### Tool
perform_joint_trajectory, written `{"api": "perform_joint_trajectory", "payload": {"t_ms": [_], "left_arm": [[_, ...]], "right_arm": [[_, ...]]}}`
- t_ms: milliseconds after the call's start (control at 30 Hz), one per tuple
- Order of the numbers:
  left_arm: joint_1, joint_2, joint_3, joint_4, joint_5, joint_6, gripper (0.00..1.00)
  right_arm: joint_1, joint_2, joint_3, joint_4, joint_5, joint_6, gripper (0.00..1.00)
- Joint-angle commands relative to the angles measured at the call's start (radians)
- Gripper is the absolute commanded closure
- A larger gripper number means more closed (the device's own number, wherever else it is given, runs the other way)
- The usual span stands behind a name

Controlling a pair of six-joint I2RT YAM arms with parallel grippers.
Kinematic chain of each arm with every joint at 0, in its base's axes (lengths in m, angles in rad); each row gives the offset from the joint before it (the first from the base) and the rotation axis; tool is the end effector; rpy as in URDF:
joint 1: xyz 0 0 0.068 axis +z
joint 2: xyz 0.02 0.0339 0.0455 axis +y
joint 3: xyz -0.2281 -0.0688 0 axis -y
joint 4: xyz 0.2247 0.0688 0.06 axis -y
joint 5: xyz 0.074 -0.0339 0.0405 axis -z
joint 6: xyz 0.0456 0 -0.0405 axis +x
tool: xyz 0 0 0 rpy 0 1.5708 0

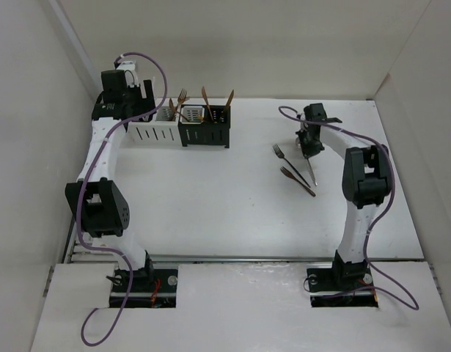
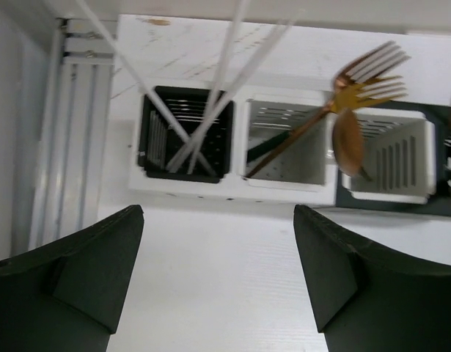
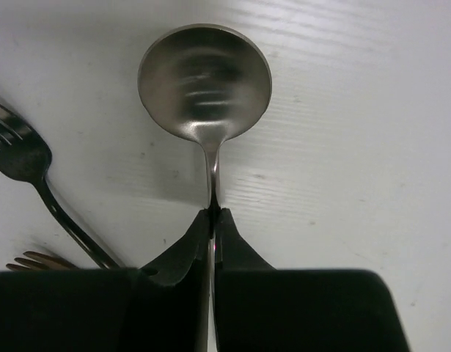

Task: Sort the eating utensils into containers

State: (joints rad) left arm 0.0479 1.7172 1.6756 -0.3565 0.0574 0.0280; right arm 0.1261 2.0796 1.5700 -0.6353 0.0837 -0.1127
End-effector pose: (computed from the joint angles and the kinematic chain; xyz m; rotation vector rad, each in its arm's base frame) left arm 0.3901 0.0161 0.3434 0.0179 1.9681 -0.0069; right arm 0.4031 0.0473 0.1467 -0.2988 2.6968 -0.1097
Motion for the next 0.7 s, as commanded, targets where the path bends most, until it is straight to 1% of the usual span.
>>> {"api": "perform_joint_trajectory", "payload": {"t_ms": [0,33,67,133,167,200,233,267,300,367,400,433,467,500,533,600,667], "left_arm": [[-0.002,-0.045,0.003,0.017,0.212,0.044,0.21],[-0.011,-0.045,0.015,0.007,0.267,0.044,0.21],[-0.011,-0.045,0.028,0.007,0.371,0.061,0.23],[-0.051,-0.045,0.048,-0.024,0.445,0.101,0.23],[-0.066,-0.045,0.068,-0.035,0.497,0.121,0.23],[-0.085,-0.036,0.069,-0.044,0.521,0.139,0.23],[-0.120,-0.036,0.079,-0.059,0.562,0.168,0.23],[-0.135,-0.036,0.079,-0.059,0.562,0.179,0.23],[-0.149,-0.036,0.090,-0.068,0.612,0.179,0.21],[-0.170,-0.027,0.090,-0.068,0.668,0.179,0.20],[-0.186,-0.027,0.090,-0.068,0.709,0.165,0.20],[-0.186,-0.027,0.099,-0.056,0.723,0.152,0.20],[-0.198,-0.018,0.099,-0.039,0.748,0.124,0.20],[-0.198,-0.018,0.108,-0.039,0.748,0.124,0.20],[-0.209,-0.018,0.108,-0.039,0.769,0.112,0.20],[-0.220,-0.018,0.118,-0.039,0.769,0.112,0.20],[-0.220,-0.018,0.118,-0.029,0.769,0.112,0.20]], "right_arm": [[0.001,-0.156,0.085,0.103,0.088,-0.001,1.00],[0.001,-0.176,0.109,0.115,0.088,-0.001,1.00],[0.013,-0.197,0.149,0.132,0.076,-0.001,1.00],[0.042,-0.268,0.173,0.216,0.050,0.011,1.00],[0.061,-0.292,0.173,0.255,0.010,0.022,1.00],[0.108,-0.312,0.173,0.345,-0.014,0.031,1.00],[0.134,-0.344,0.156,0.394,-0.077,0.054,1.00],[0.162,-0.354,0.156,0.440,-0.078,0.070,1.00],[0.217,-0.354,0.144,0.482,-0.144,0.086,1.00],[0.265,-0.342,0.143,0.583,-0.217,0.155,1.00],[0.285,-0.333,0.153,0.618,-0.292,0.183,1.00],[0.314,-0.319,0.162,0.690,-0.332,0.215,1.00],[0.323,-0.290,0.171,0.721,-0.369,0.282,1.00],[0.332,-0.273,0.183,0.746,-0.402,0.313,1.00],[0.346,-0.257,0.197,0.766,-0.454,0.338,1.00],[0.359,-0.221,0.222,0.812,-0.487,0.381,1.00],[0.371,-0.207,0.232,0.861,-0.519,0.390,1.00]]}}
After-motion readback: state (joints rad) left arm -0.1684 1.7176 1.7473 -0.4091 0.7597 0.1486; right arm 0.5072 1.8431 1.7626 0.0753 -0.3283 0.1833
